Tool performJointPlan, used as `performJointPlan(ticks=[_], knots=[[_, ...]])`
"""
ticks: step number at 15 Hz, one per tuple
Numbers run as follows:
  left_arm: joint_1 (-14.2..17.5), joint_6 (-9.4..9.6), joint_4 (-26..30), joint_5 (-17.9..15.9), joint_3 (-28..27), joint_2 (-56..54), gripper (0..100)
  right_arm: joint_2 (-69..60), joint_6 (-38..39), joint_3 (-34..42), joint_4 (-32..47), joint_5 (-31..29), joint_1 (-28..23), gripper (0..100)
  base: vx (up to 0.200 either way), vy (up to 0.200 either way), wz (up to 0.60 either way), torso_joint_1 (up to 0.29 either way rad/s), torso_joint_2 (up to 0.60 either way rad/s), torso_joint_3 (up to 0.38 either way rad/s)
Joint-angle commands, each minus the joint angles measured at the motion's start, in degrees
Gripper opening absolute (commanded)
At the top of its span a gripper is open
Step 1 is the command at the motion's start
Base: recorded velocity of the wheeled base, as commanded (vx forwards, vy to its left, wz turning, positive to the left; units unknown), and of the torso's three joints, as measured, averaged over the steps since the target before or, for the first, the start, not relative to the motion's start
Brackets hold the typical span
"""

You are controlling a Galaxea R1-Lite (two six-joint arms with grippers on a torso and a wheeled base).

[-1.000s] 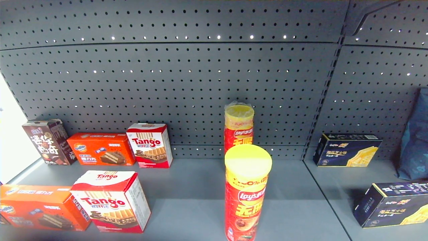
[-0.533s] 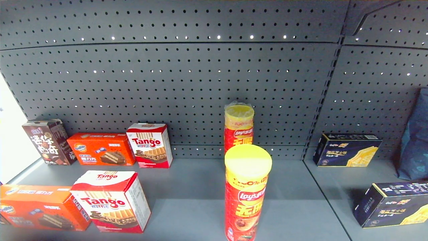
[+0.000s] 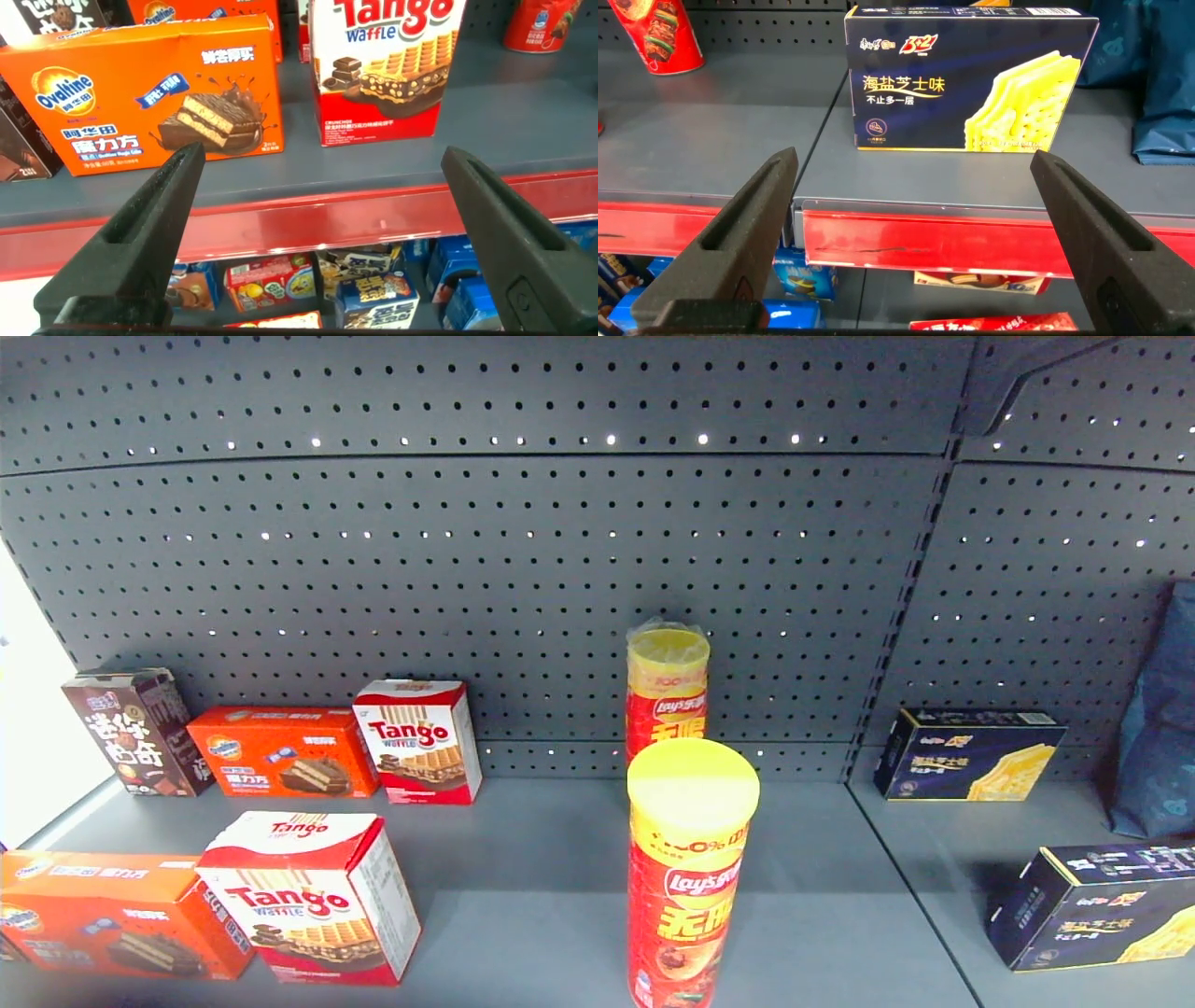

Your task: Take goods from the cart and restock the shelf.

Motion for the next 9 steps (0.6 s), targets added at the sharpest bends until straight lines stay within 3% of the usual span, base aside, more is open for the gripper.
performJointPlan(ticks=[1,2,9], knots=[[0.0,-0.14,0.0,0.0,0.0,0.0,100,0.1,0.0,0.0,0.0,0.0,0.0,100,0.000,0.000,0.00,0.000,0.00,0.000],[0.0,-0.22,0.0,0.0,0.0,0.0,100,0.1,0.0,0.0,0.0,0.0,0.0,100,-0.200,0.000,0.00,-0.002,0.00,0.002],[0.0,-0.40,0.0,0.0,0.0,0.0,100,0.1,0.0,0.0,0.0,0.0,0.0,100,0.000,0.000,0.00,0.000,0.00,0.000]])
